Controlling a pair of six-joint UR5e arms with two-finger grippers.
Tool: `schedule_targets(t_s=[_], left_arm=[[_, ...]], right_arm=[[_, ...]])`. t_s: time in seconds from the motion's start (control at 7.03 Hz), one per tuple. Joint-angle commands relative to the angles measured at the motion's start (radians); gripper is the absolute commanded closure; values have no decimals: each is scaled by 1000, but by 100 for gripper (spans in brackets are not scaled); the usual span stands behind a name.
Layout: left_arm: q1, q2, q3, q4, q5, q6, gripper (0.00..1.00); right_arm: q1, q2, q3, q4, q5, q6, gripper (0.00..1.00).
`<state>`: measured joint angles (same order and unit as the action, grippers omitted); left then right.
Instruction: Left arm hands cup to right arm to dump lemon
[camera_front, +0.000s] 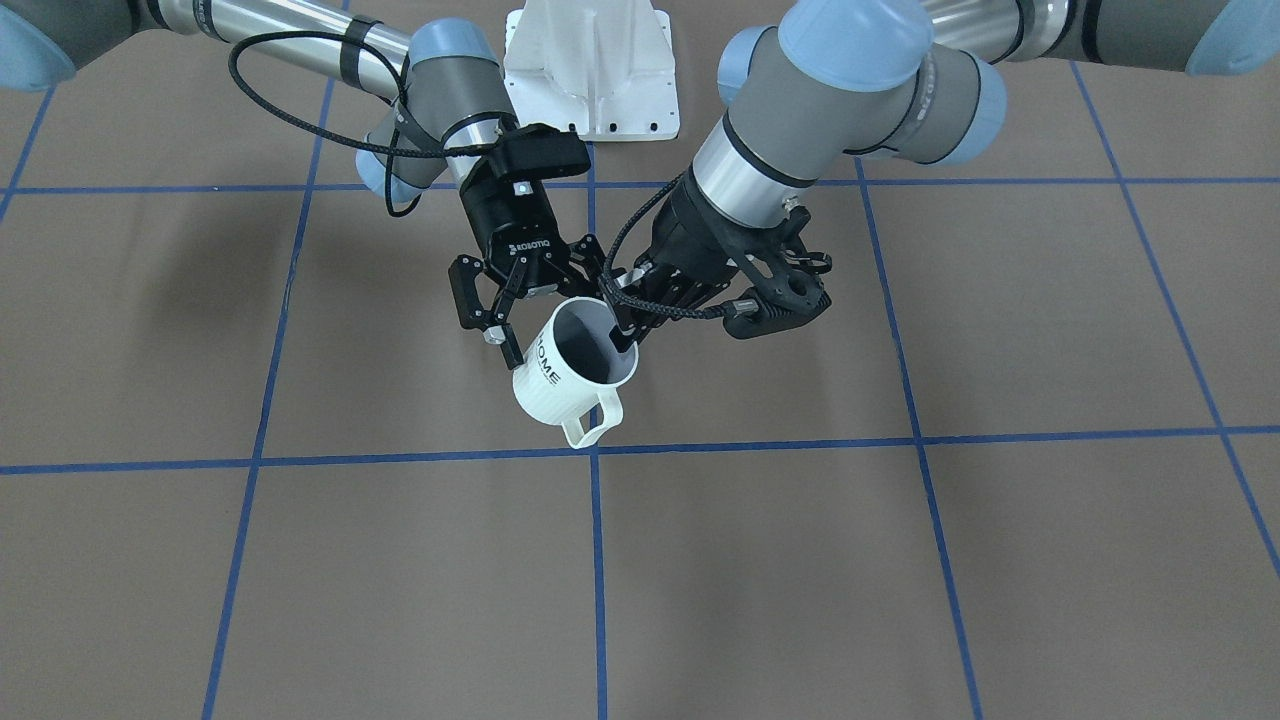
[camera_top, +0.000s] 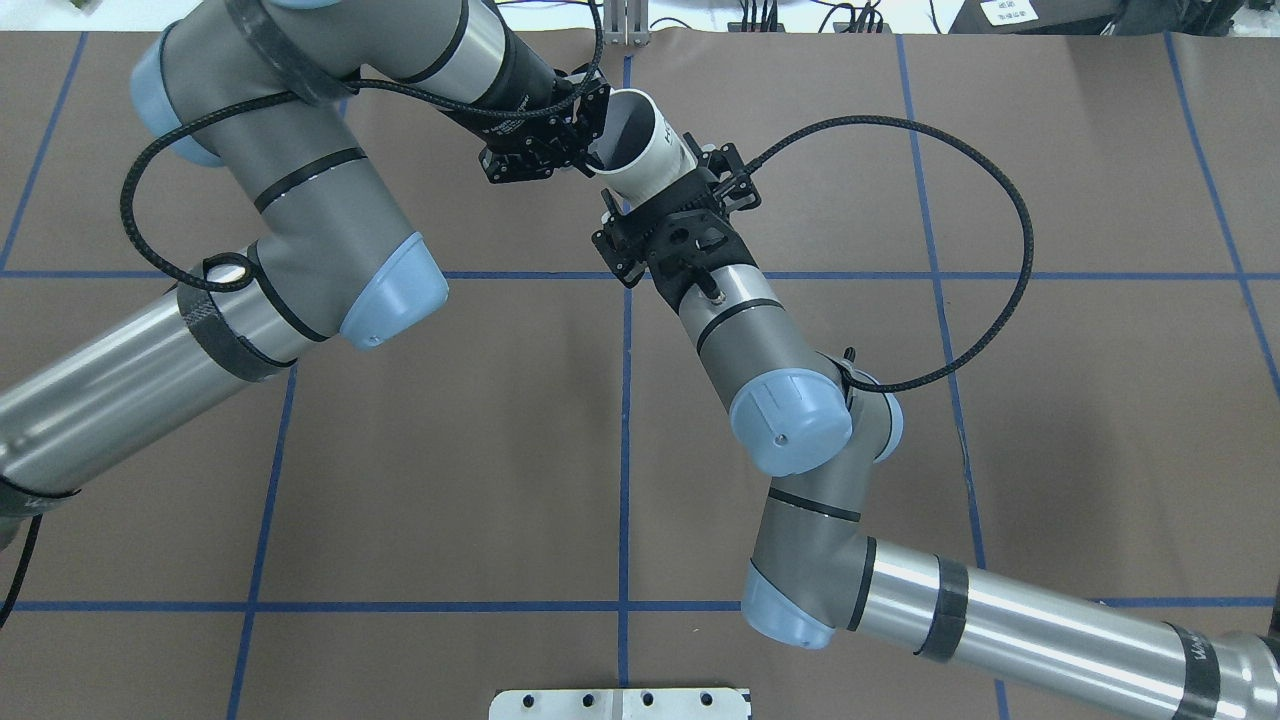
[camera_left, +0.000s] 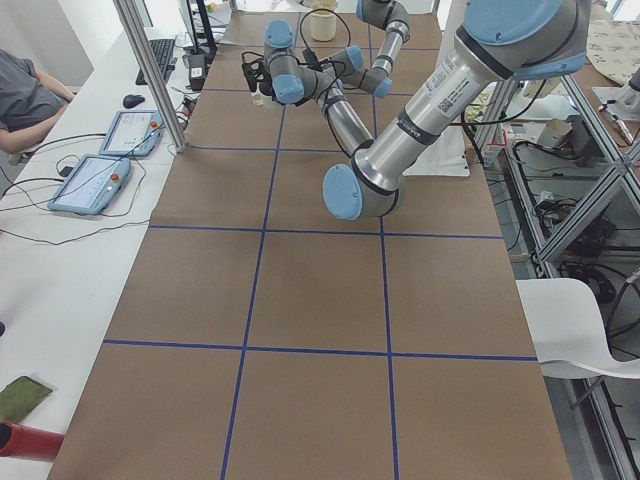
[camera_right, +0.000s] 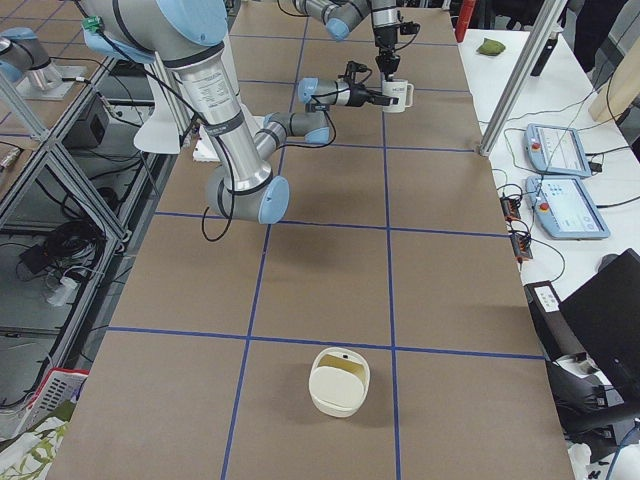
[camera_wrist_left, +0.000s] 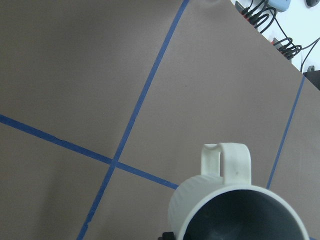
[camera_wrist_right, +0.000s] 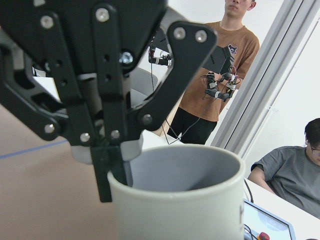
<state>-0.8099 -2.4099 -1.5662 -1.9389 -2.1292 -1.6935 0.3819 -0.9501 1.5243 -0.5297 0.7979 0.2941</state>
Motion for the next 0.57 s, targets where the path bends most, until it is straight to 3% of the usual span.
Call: schedule_targets(t_s=[0.0,0.43], left_arm=[[0,0,0,2,0,0,100],[0,0,-2,2,2,0,100]], right_arm=[[-67,-48,54,-1,-75,-1,2],[-165,-111,154,-1,-190,-7,2]])
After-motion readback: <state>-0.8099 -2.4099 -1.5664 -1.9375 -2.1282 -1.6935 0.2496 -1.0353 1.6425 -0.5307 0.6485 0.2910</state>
